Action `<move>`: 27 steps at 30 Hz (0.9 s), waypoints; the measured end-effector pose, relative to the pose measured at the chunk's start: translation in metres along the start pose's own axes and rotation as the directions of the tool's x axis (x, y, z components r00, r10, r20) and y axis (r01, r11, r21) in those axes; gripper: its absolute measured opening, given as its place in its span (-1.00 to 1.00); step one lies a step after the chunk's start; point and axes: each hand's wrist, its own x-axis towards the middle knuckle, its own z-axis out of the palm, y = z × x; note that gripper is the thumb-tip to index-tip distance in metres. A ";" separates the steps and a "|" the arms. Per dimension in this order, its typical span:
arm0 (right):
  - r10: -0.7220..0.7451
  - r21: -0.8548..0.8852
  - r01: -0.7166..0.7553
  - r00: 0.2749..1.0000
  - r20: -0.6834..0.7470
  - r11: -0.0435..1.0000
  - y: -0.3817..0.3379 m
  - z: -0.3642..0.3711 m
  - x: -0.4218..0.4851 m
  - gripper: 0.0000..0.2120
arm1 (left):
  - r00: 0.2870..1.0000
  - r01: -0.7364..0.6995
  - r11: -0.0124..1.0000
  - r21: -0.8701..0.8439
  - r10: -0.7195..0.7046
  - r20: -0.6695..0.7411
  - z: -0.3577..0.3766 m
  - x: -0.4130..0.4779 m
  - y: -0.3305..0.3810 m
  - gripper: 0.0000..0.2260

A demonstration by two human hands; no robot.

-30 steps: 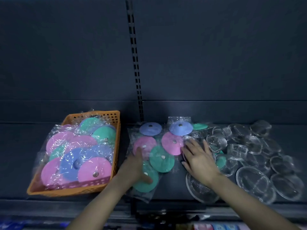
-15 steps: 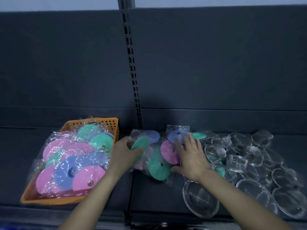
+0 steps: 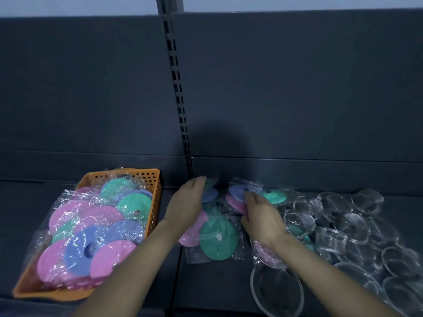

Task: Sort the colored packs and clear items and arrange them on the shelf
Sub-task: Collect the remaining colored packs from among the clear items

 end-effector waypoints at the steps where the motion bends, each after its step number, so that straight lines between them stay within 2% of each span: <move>1: 0.019 0.035 -0.019 1.000 -0.004 0.999 0.001 0.000 0.002 -0.45 | 0.997 0.015 1.000 0.018 -0.016 0.072 0.005 0.004 0.000 -0.52; 3: 0.036 0.067 -0.035 0.999 -0.014 0.997 0.003 0.002 0.006 -0.41 | 0.972 0.072 0.997 0.036 -0.079 0.220 0.016 0.011 -0.002 -0.35; 5: 0.021 0.085 -0.017 0.998 -0.052 0.996 0.006 0.005 0.008 -0.46 | 0.934 0.112 0.990 0.081 -0.132 0.331 0.021 0.017 -0.004 -0.15; 7: 0.011 0.109 -0.004 0.998 -0.060 0.994 0.007 0.006 0.010 -0.53 | 0.919 0.146 0.983 0.110 -0.176 0.353 0.024 0.021 -0.007 -0.15; 9: 0.022 0.190 -0.010 0.998 -0.059 0.982 0.009 0.005 0.014 -0.62 | 0.942 0.147 0.985 0.095 -0.169 0.289 0.025 0.023 -0.010 -0.40; 11: 0.081 0.359 -0.052 0.995 -0.066 0.932 0.008 0.000 0.016 -0.72 | 0.976 0.133 0.990 0.044 -0.139 0.165 0.021 0.023 -0.010 -0.70; 12: 0.121 0.445 -0.075 0.990 -0.075 0.893 0.007 -0.003 0.016 -0.74 | 0.986 0.127 0.992 0.015 -0.128 0.103 0.019 0.023 -0.010 -0.76; 18: 0.238 0.664 -0.063 0.955 -0.177 0.745 -0.006 -0.015 0.017 -0.74 | 0.986 0.082 0.982 -0.171 -0.105 -0.128 -0.004 0.017 -0.006 -0.92; 20: 0.286 0.707 -0.046 0.932 -0.225 0.705 -0.015 -0.020 0.021 -0.81 | 0.971 0.082 0.958 -0.274 -0.139 -0.193 -0.012 0.012 -0.004 -0.88; 22: 0.315 0.726 -0.031 0.913 -0.259 0.687 -0.027 -0.025 0.024 -0.78 | 0.948 0.093 0.927 -0.364 -0.194 -0.252 -0.024 0.007 -0.005 -0.85; 27: 0.358 0.782 0.003 0.888 -0.288 0.623 -0.058 -0.034 0.031 -0.75 | 0.908 0.069 0.905 -0.420 -0.231 -0.349 -0.055 -0.006 -0.014 -0.79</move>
